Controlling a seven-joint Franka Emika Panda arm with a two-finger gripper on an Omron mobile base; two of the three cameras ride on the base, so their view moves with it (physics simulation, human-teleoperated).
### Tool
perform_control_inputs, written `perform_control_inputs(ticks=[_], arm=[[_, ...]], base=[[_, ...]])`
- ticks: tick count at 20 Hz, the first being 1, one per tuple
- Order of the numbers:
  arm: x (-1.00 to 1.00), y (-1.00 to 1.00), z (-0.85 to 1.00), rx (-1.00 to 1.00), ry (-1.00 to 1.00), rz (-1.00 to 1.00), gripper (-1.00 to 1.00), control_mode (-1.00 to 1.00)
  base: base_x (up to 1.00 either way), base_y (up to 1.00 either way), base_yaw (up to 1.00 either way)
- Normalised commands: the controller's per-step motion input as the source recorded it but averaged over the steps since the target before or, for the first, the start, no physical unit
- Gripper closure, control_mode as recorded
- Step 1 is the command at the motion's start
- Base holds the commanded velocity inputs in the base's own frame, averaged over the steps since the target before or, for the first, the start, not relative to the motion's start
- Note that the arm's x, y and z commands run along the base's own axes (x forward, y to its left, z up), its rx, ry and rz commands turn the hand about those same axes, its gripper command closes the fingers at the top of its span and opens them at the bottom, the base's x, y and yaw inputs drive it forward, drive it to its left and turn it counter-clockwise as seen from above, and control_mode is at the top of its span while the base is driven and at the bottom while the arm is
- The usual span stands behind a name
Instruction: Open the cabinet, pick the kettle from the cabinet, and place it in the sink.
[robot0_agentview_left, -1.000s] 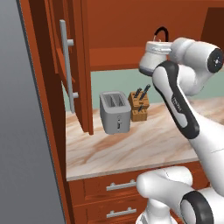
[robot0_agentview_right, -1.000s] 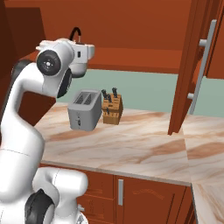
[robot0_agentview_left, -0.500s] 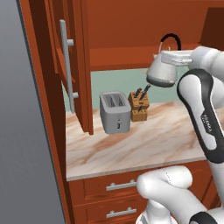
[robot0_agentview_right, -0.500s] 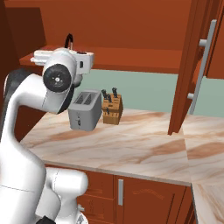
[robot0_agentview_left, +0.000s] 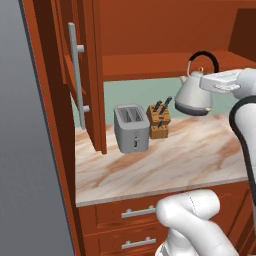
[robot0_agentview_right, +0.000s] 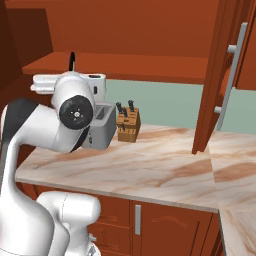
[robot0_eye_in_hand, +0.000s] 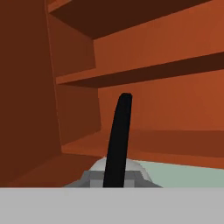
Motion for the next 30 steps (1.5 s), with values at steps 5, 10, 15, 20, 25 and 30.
perform_control_inputs(ticks=[5,10,15,20,25,30], arm=[[-0.45,-0.09,-0.33,0.00,0.00,0.09,1.00,-1.00],[-0.16,0.00,-0.40,-0.04,0.00,0.12,1.00,-1.00],[0.04,0.06,-0.44,-0.03,0.06,0.04,1.00,-1.00],[0.09,0.00,-0.40,0.00,0.02,0.08,1.00,-1.00],[0.12,0.00,-0.31,0.00,-0.01,0.19,1.00,-1.00],[0.14,0.01,-0.35,0.00,-0.01,0.19,1.00,-1.00]], base=[[0.00,0.00,0.00],[0.00,0.00,0.00],[0.00,0.00,0.00],[0.00,0.00,0.00],[0.00,0.00,0.00],[0.00,0.00,0.00]])
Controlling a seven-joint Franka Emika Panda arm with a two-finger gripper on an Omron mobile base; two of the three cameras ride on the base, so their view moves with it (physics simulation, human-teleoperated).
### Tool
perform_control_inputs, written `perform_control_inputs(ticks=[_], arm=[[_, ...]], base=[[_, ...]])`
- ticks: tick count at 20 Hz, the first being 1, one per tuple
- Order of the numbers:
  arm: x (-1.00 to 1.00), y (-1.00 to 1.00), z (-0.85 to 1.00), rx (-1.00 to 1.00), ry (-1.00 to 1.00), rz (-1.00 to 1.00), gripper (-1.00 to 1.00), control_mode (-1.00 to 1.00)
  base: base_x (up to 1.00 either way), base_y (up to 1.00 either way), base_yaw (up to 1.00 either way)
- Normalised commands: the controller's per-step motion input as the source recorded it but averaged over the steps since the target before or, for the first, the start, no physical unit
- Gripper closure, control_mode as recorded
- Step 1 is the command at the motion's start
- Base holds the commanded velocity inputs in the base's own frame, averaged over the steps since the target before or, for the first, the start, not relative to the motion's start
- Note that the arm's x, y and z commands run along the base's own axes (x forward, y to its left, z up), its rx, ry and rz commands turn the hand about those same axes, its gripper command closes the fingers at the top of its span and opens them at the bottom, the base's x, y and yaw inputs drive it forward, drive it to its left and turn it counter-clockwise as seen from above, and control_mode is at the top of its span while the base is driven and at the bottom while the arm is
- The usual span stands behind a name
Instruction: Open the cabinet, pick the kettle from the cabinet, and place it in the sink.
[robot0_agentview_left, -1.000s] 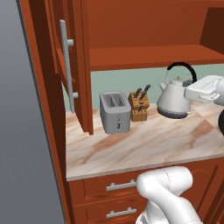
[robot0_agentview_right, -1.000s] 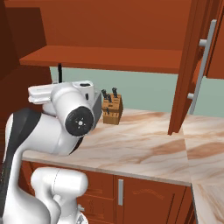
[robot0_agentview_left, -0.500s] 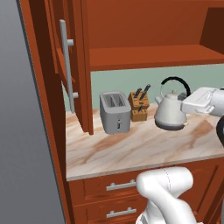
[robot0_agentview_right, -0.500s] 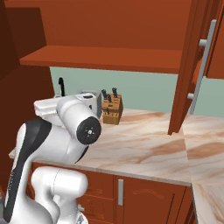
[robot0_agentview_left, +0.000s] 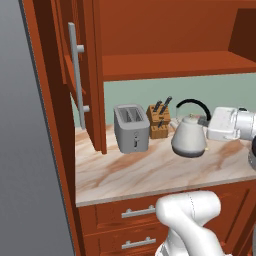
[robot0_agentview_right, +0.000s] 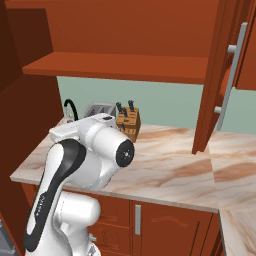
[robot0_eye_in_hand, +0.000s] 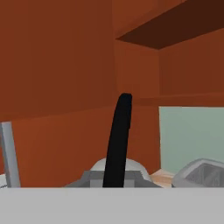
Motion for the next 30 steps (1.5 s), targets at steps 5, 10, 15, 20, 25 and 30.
perform_control_inputs(ticks=[5,10,15,20,25,30], arm=[[0.23,0.04,-0.32,-0.01,0.00,0.09,1.00,-1.00],[0.27,0.09,-0.26,0.00,-0.01,0.02,1.00,-1.00],[0.22,0.05,-0.21,0.00,-0.02,0.03,1.00,-1.00],[0.03,0.00,-0.04,0.00,0.00,0.05,1.00,-1.00],[0.00,0.00,0.00,0.00,0.00,0.00,1.00,-1.00],[0.00,0.00,0.00,0.00,0.00,0.00,1.00,-1.00]], base=[[0.00,0.00,0.00],[0.00,0.00,0.00],[0.00,0.00,0.00],[0.00,0.00,0.00],[0.00,0.00,0.00],[0.00,0.00,0.00]])
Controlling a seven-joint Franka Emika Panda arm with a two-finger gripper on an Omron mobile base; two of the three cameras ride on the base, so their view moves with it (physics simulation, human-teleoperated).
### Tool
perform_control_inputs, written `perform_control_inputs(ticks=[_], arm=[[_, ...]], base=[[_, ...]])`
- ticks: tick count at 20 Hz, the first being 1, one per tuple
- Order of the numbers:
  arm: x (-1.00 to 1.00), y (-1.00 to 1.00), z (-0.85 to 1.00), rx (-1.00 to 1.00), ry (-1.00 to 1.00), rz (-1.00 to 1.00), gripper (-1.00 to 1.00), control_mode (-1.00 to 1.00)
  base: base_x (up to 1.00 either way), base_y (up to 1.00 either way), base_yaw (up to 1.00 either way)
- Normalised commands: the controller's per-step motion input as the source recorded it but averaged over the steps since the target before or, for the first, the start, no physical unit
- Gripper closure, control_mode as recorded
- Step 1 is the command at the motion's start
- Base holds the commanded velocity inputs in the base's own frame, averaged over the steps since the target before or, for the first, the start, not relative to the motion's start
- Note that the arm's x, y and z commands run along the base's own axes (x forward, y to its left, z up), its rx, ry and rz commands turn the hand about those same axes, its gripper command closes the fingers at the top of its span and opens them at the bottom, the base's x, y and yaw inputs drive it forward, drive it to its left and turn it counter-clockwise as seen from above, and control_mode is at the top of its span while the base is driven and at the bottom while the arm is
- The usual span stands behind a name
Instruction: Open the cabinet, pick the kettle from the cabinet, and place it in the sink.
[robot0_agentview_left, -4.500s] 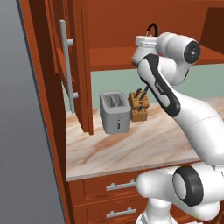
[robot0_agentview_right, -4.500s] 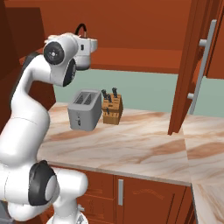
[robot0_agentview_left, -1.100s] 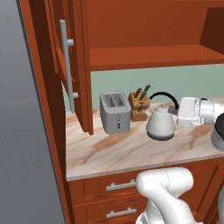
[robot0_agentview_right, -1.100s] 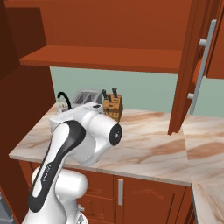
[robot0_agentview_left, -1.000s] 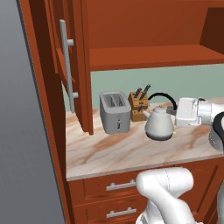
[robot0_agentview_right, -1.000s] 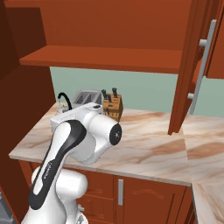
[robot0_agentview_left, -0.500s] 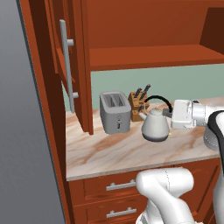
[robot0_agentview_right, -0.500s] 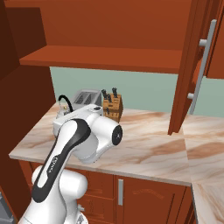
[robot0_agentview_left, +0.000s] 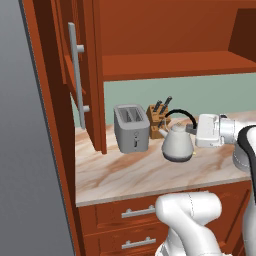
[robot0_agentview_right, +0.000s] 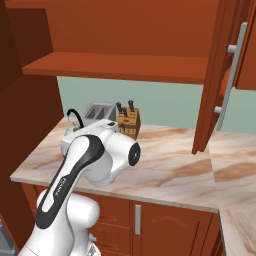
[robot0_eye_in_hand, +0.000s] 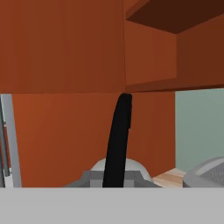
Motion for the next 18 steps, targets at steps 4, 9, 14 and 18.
perform_control_inputs(ticks=[4,9,14,18], arm=[[0.00,0.00,0.00,0.00,0.00,0.00,1.00,-1.00],[0.00,0.00,0.00,0.00,0.00,0.00,1.00,-1.00],[0.00,0.00,0.00,0.00,0.00,0.00,1.00,-1.00],[0.00,0.00,0.00,0.00,0.00,0.00,1.00,1.00]], base=[[0.00,0.00,0.00],[0.00,0.00,0.00],[0.00,0.00,0.00],[0.00,0.00,0.00]])
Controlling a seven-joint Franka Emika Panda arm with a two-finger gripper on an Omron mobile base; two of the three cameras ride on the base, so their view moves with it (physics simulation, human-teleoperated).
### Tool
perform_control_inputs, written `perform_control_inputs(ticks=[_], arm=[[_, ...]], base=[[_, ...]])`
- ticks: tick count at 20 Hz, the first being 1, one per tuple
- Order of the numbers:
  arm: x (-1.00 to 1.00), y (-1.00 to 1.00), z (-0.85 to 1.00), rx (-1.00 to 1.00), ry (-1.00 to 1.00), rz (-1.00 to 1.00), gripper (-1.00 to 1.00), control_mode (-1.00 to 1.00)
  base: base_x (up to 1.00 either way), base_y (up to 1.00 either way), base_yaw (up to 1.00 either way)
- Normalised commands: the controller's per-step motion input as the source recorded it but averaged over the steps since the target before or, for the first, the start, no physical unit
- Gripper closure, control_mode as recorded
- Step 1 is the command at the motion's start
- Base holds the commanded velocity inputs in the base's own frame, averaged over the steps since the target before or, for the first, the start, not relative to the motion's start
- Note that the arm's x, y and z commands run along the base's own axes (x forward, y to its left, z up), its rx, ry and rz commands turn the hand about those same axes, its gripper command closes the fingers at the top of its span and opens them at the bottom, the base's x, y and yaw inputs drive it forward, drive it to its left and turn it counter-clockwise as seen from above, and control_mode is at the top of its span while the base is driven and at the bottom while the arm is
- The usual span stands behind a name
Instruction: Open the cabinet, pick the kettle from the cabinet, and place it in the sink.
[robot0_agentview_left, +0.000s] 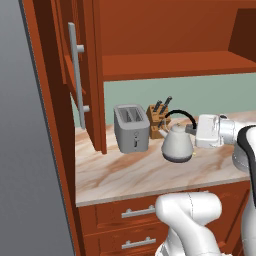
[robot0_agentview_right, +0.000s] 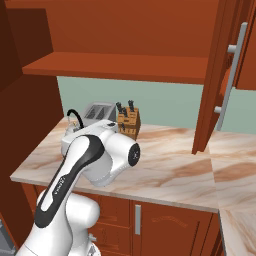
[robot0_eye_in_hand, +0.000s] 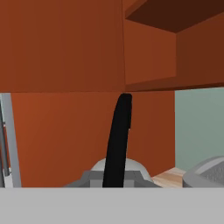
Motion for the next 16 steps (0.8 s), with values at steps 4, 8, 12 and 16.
perform_control_inputs(ticks=[4,8,12,16], arm=[[0.00,0.00,0.00,0.00,0.00,0.00,1.00,1.00],[0.00,0.00,0.00,0.00,0.00,0.00,1.00,1.00],[0.00,0.00,0.00,0.00,0.00,0.00,1.00,1.00],[0.00,0.00,0.00,0.00,0.00,0.00,1.00,1.00]], base=[[0.00,0.00,0.00],[0.00,0.00,0.00],[-0.15,0.01,0.00],[-0.50,0.00,-0.08]])
